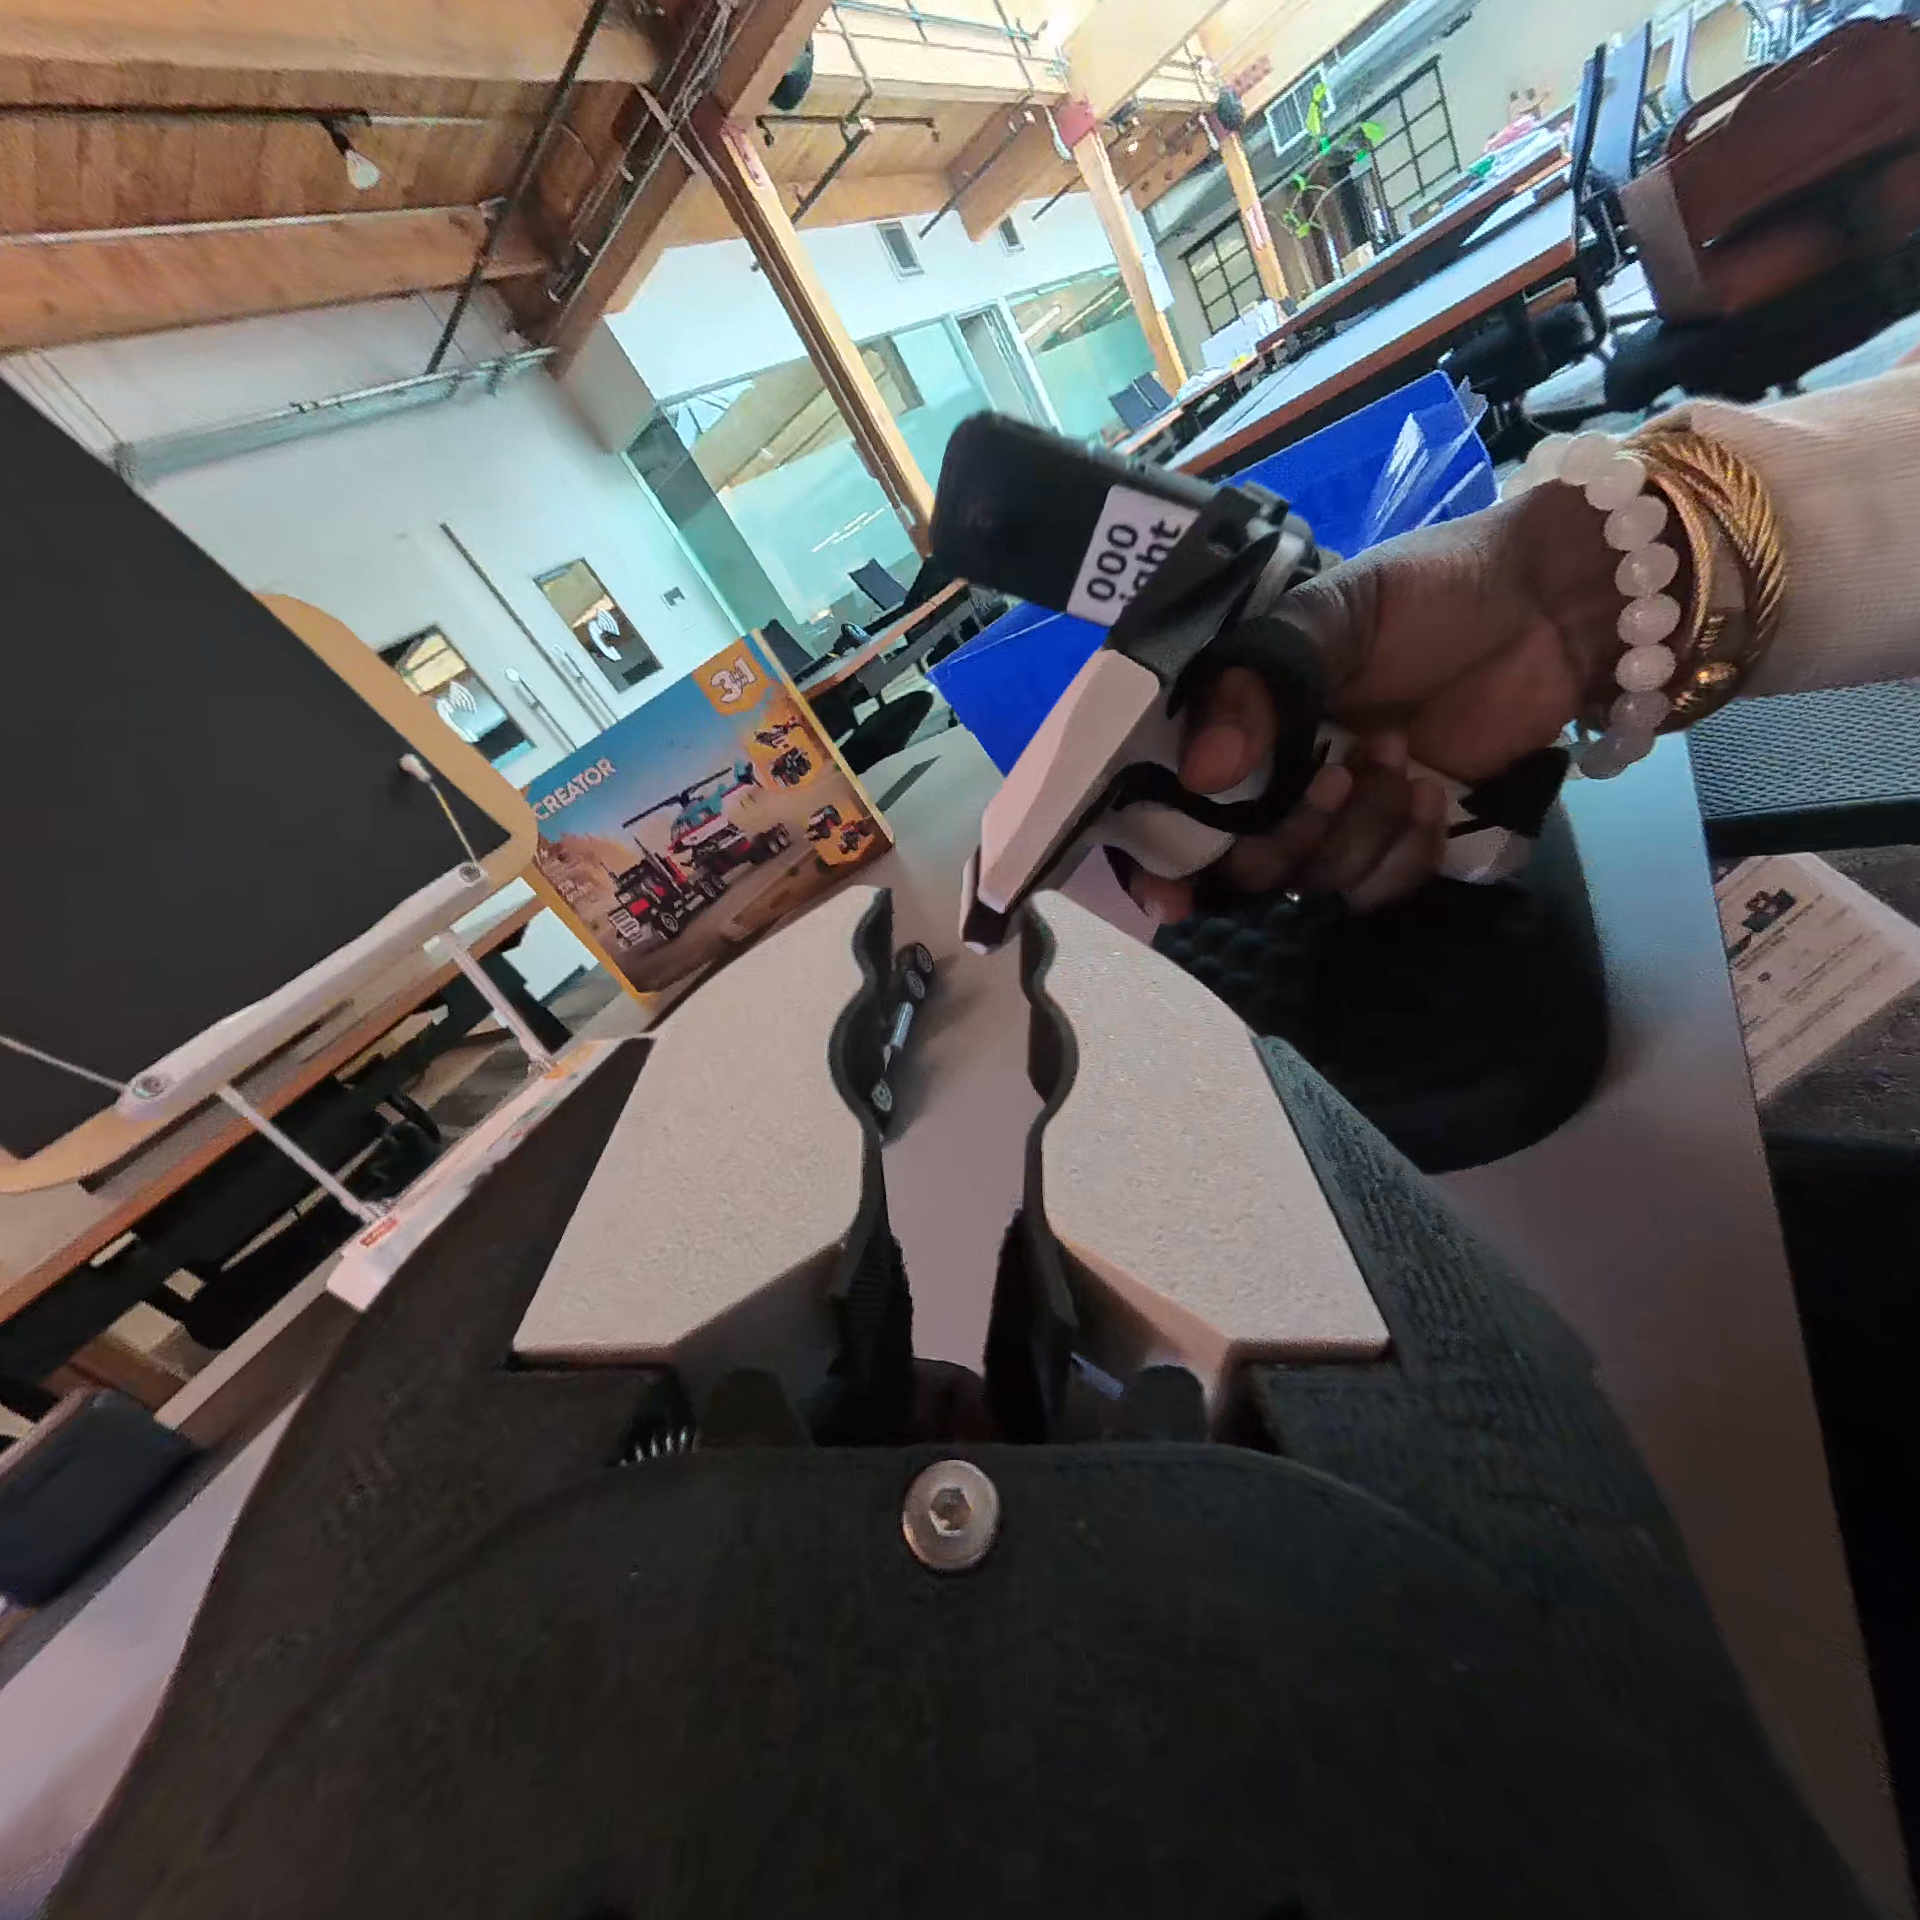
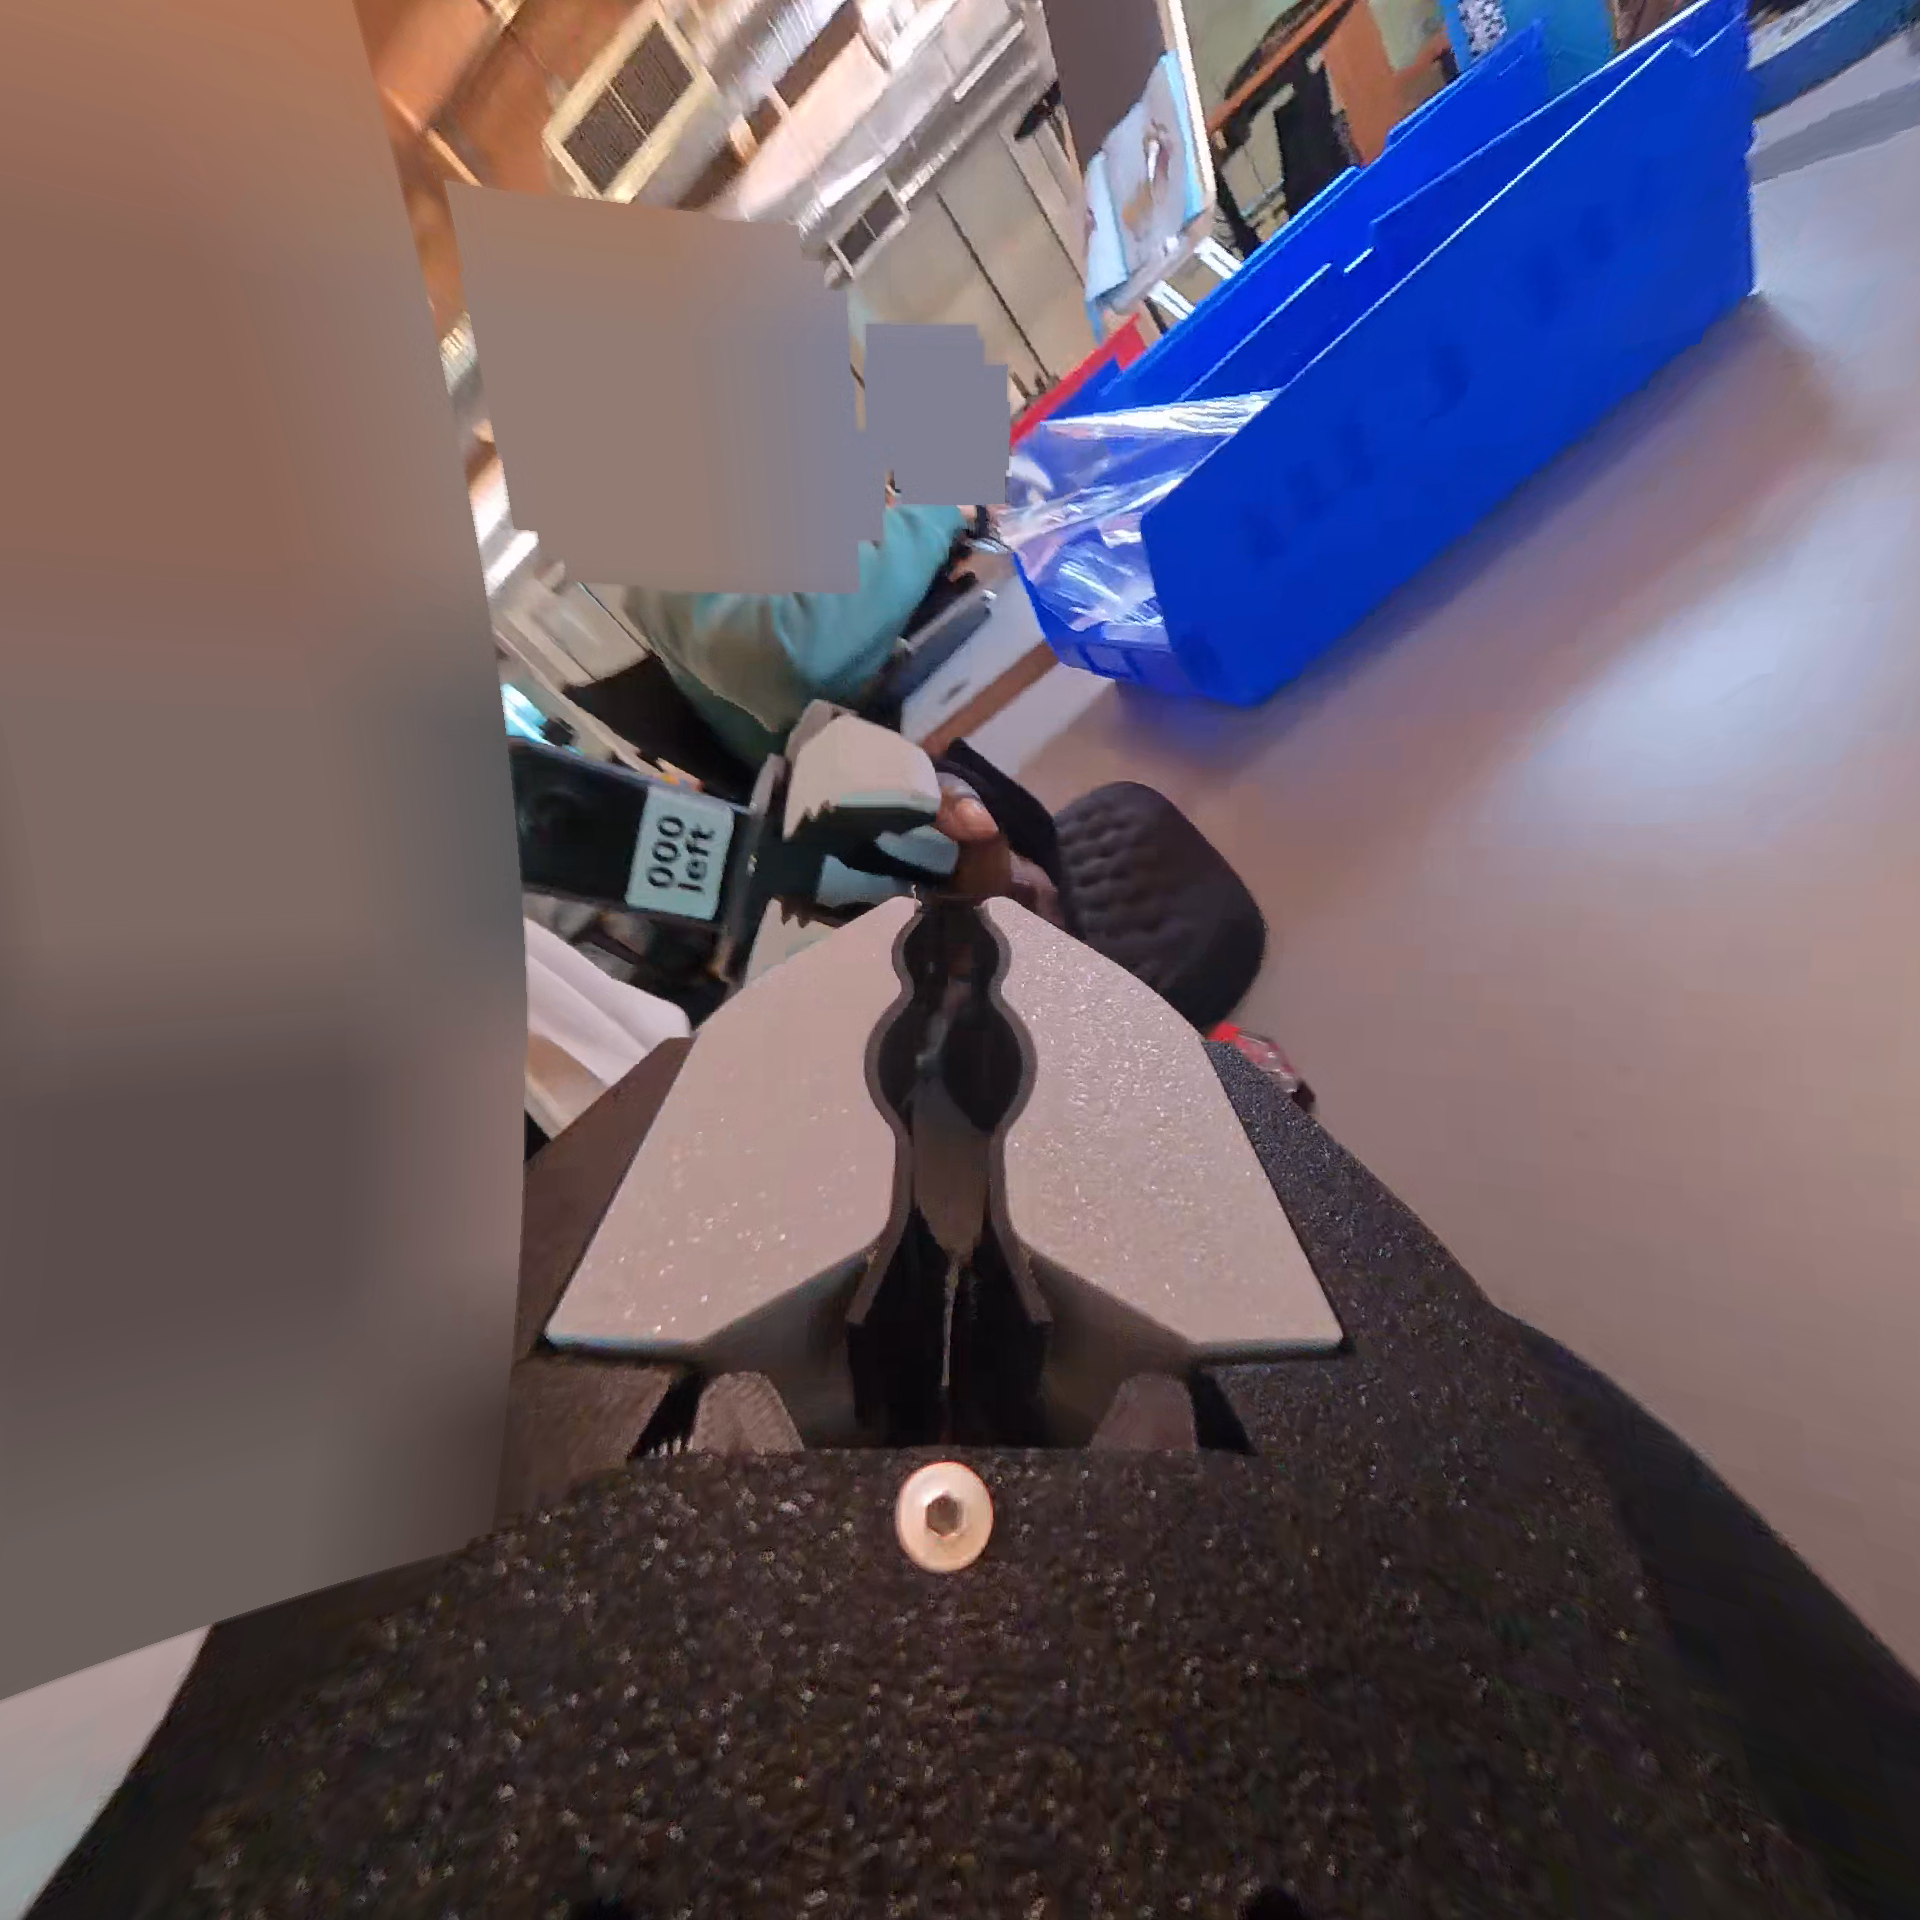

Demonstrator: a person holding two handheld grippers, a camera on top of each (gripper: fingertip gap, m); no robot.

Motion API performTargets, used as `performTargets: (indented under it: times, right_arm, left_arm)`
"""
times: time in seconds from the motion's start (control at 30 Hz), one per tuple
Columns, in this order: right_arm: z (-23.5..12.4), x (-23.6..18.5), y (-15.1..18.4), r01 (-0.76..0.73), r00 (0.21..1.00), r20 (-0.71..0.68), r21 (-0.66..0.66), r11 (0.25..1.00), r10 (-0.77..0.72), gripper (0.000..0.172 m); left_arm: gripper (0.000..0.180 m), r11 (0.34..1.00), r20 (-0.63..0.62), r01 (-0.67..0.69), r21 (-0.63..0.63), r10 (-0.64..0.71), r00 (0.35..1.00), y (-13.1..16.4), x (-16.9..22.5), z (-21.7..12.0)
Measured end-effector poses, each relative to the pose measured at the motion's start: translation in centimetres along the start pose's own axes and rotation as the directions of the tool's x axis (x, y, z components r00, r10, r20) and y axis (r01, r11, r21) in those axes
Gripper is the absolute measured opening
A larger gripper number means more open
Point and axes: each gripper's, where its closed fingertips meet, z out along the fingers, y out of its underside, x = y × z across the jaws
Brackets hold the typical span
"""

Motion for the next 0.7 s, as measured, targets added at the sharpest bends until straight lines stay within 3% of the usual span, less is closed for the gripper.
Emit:
performTargets:
  times: [0.37,0.47,0.6,0.7]
  right_arm:
    - [0.1,-1.1,0.1,-0.08,0.992,0.097,0.032,0.996,0.077,0.007]
    - [-0.1,-0.9,-0.4,-0.028,0.997,0.071,0.065,0.997,0.023,0.019]
    - [-1.2,1.1,-0.6,0.117,0.989,-0.1,0.072,0.991,-0.109,0.026]
    - [-1.3,1.2,-0.6,0.116,0.989,-0.101,0.085,0.99,-0.107,0.026]
  left_arm:
    - [0.008,0.998,-0.001,-0.053,-0.031,0.053,0.999,-0.1,0.8,0.4]
    - [0.008,0.996,0.032,-0.042,-0.075,0.044,0.999,0.3,-0.2,-0.2]
    - [0.008,0.938,0.321,-0.061,-0.342,0.177,0.93,2.1,-9.2,-5.2]
    - [0.008,0.899,0.541,0.176,-0.401,0.077,0.838,2.5,-16.6,-11.3]
